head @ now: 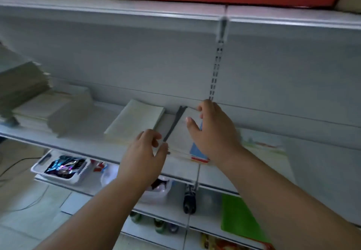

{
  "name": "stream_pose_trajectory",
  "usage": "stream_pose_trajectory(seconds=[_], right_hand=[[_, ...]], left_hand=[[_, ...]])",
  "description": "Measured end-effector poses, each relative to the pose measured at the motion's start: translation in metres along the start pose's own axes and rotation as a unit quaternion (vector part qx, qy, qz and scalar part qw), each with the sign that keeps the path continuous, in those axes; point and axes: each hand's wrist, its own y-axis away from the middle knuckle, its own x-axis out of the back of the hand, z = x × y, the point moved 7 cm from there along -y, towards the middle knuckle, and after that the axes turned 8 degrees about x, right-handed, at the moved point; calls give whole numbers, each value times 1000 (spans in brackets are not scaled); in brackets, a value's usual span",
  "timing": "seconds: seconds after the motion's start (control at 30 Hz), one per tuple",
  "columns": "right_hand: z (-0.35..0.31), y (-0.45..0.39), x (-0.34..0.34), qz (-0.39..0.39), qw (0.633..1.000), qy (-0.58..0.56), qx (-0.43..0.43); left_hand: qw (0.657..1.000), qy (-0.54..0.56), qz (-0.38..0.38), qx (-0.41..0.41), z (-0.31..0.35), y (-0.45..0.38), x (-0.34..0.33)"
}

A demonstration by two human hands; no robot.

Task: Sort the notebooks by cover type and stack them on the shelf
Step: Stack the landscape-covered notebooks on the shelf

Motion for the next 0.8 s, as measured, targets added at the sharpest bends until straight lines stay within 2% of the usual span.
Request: stream_pose_trajectory(seconds=[0.2, 0.33, 0.43, 0.67, 0.8], right_hand=[[-157, -27, -83, -17, 997, -71, 24], [-225, -54, -122, -25, 994, -104, 24], [-250, -81, -148, -24, 995, -94, 20], [-267, -145, -221, -37, 995, -92, 32], [-273, -177, -272, -75, 990, -116, -14]], left_hand=[[998, -23, 39, 43, -144, -16, 128], [993, 18, 100, 52, -201, -26, 200], [990, 35, 130, 40, -224, -41, 232], [990, 19, 131, 40, -256, -102, 250], [986, 27, 162, 42, -271, -130, 276]])
